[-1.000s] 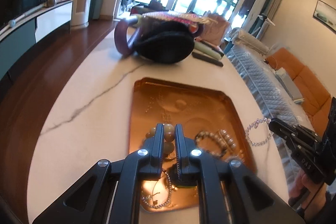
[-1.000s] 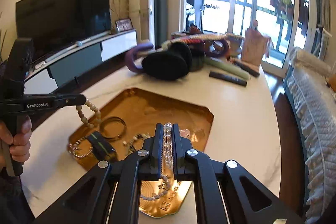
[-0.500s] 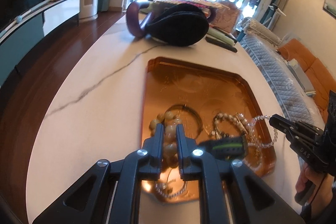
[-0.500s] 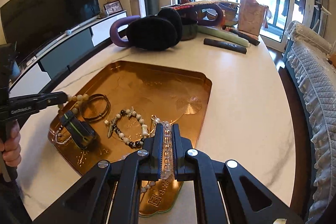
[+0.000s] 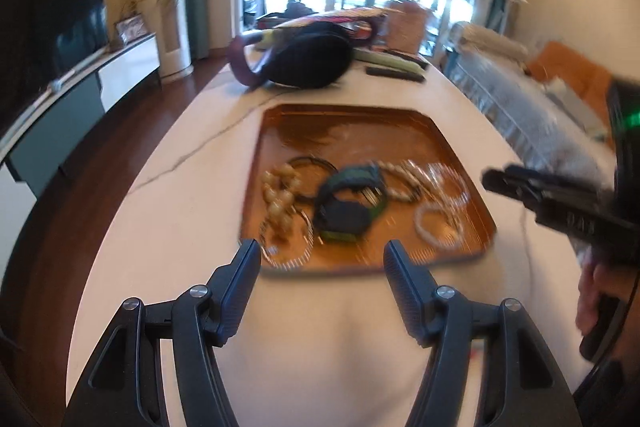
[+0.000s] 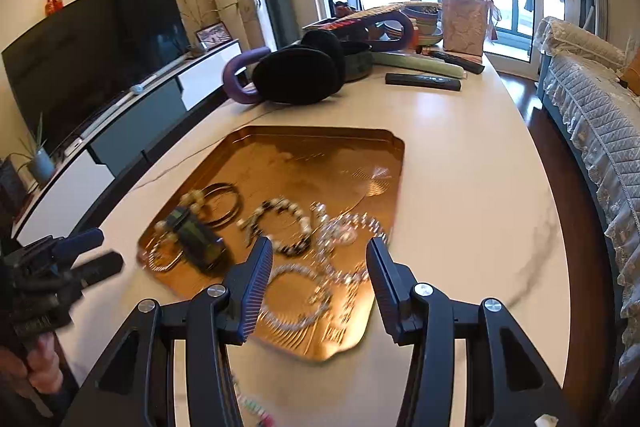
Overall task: Organize jewelry
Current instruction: 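Move both tools toward the green and pink-green bead bracelets on the table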
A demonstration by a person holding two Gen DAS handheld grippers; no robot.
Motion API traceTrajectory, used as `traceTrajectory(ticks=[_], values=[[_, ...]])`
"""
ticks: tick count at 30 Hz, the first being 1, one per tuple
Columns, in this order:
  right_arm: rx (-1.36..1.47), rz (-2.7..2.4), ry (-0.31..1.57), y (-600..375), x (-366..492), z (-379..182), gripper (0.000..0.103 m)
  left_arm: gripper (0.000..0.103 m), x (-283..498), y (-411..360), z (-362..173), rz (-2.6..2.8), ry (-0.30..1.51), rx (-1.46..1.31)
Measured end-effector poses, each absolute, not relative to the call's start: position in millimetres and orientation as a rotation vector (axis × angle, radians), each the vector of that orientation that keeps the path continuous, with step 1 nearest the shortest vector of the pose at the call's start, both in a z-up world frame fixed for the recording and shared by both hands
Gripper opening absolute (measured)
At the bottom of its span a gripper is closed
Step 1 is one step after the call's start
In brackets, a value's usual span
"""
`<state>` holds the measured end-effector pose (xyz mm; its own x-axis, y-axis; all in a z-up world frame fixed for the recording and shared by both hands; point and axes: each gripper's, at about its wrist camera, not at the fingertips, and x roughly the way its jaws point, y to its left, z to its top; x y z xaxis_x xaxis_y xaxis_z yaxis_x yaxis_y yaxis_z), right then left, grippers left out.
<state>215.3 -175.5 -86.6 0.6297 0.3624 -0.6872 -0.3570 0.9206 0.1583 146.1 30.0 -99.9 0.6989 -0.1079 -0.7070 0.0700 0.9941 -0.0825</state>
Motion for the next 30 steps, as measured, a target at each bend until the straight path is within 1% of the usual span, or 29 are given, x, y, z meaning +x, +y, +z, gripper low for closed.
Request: traceTrajectory(ticks=[7,14,15,17,19,21,23,28,30], values=[[0.019,0.451,0.816,-175.1,179.5,-94.8,0.046,0.064,120.2,20.6,-108.2,-0.141,0.854,-0.096],[0.043,0.459,0.829,-194.1,151.9,-108.5,0.046,0.064,106.2,2.7,-115.7,-0.173,0.867,-0.064],[0.041,0.462,0.837,-196.0,148.7,-111.1,0.046,0.062,105.5,0.4,-117.5,-0.174,0.87,-0.059],[0.025,0.46,0.85,-197.6,143.6,-114.8,0.044,0.054,105.3,-4.1,-121.4,-0.186,0.877,-0.059],[0.022,0.481,0.863,-197.7,140.0,-118.0,0.033,0.037,108.0,-9.0,-126.1,-0.209,0.896,-0.065],[0.005,0.494,0.873,-194.1,138.1,-119.5,0.029,0.029,110.3,-14.3,-129.1,-0.225,0.903,-0.061],[-0.019,0.503,0.878,-188.9,136.2,-121.0,0.028,0.028,111.9,-18.5,-130.1,-0.237,0.9,-0.057],[-0.073,0.515,0.908,-177.8,137.2,-129.6,0.02,0.027,118.0,-29.0,-131.2,-0.245,0.888,-0.033],[-0.073,0.519,0.923,-177.4,139.9,-133.5,0.018,0.026,120.8,-31.8,-133.1,-0.261,0.897,-0.04]])
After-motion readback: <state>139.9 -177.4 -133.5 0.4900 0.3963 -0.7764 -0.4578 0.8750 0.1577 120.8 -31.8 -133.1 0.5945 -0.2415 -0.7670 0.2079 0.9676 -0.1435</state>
